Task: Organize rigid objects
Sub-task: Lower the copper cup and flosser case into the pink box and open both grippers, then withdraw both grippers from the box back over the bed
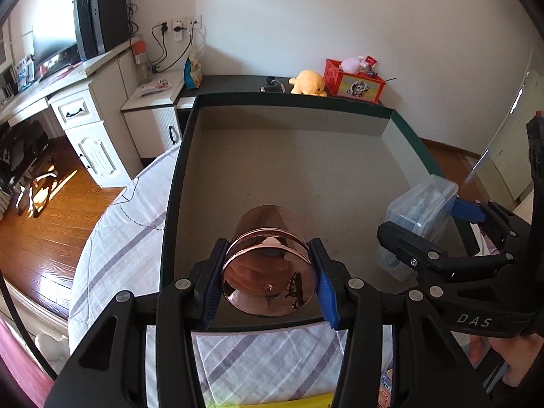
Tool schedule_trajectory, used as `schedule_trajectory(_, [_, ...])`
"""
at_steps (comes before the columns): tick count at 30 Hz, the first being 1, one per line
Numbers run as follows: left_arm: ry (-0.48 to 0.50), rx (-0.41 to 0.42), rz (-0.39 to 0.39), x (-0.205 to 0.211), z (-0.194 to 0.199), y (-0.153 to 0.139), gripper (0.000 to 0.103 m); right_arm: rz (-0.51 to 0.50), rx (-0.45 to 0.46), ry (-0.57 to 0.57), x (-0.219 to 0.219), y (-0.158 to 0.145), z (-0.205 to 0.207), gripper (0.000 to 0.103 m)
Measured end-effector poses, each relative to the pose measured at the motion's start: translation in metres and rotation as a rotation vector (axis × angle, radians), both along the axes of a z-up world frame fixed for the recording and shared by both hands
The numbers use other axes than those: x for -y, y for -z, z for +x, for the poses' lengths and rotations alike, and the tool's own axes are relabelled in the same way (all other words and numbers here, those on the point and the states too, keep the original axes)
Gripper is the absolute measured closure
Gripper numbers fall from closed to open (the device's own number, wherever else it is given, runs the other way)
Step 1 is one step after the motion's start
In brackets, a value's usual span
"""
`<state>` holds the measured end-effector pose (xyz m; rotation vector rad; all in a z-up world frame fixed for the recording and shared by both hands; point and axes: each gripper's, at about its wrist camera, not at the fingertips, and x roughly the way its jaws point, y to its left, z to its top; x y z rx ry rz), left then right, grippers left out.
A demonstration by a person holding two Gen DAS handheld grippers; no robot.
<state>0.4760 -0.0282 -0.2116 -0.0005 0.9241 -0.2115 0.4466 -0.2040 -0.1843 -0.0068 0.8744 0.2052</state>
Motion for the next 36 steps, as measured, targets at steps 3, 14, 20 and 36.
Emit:
schedule_trajectory(3, [-0.017, 0.031, 0.019, 0.0, -0.008, -0.003, 0.049, -0.011, -0.022, 0.014, 0.0, 0.003, 0.0, 0.003])
schedule_trajectory(14, [-0.088, 0.376, 0.067, -0.028, -0.123, -0.068, 0.0, 0.038, 0.235, 0.06, -0.002, -0.061, -0.098, 0.0])
schedule_trajectory(20, [-0.152, 0.496, 0.044, -0.042, -0.205, -0.095, 0.0, 0.014, 0.428, 0.094, -0.018, -0.091, -0.198, 0.0])
schedule_trajectory(36, [-0.18, 0.67, 0.068, -0.048, -0.358, -0.123, 0.0, 0.04, 0.574, 0.173, -0.032, -0.117, -0.358, 0.0])
